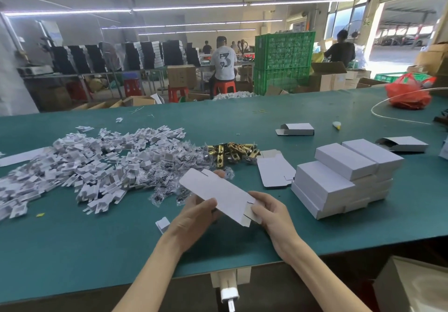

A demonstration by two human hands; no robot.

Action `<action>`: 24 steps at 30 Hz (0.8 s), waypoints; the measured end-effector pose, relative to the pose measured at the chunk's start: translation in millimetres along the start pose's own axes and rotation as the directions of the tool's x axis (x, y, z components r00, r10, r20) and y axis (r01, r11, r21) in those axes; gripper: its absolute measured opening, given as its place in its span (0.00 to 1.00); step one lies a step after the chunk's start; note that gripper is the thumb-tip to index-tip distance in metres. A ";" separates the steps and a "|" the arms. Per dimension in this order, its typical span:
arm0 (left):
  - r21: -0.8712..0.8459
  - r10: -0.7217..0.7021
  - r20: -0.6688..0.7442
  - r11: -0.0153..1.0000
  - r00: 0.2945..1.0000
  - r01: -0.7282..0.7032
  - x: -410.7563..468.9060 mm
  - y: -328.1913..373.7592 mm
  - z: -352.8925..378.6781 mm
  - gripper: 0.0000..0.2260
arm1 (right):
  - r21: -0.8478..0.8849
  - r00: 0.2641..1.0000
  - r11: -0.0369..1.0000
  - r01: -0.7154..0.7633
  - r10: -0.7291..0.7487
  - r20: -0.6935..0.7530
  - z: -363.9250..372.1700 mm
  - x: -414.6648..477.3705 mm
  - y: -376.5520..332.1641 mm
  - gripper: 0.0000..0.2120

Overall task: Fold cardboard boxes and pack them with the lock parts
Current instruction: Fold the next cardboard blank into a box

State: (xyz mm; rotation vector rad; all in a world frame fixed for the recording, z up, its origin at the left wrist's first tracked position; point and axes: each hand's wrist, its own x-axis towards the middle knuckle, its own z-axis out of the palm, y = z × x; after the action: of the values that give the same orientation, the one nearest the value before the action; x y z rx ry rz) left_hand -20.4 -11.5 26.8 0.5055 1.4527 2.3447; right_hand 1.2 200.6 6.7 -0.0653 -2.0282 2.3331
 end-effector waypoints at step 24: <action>0.010 -0.011 0.042 1.000 0.999 0.011 -7.3 -4.3 -2.0 0.41 | 0.174 0.991 0.985 0.013 -0.036 0.133 -5.8 -1.6 -1.6 0.22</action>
State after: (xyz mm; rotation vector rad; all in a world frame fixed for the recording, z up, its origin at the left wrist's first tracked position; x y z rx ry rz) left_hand -14.5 -14.6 21.2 0.5448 1.4449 2.3059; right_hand 3.2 206.5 7.5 0.1272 -1.8587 2.5514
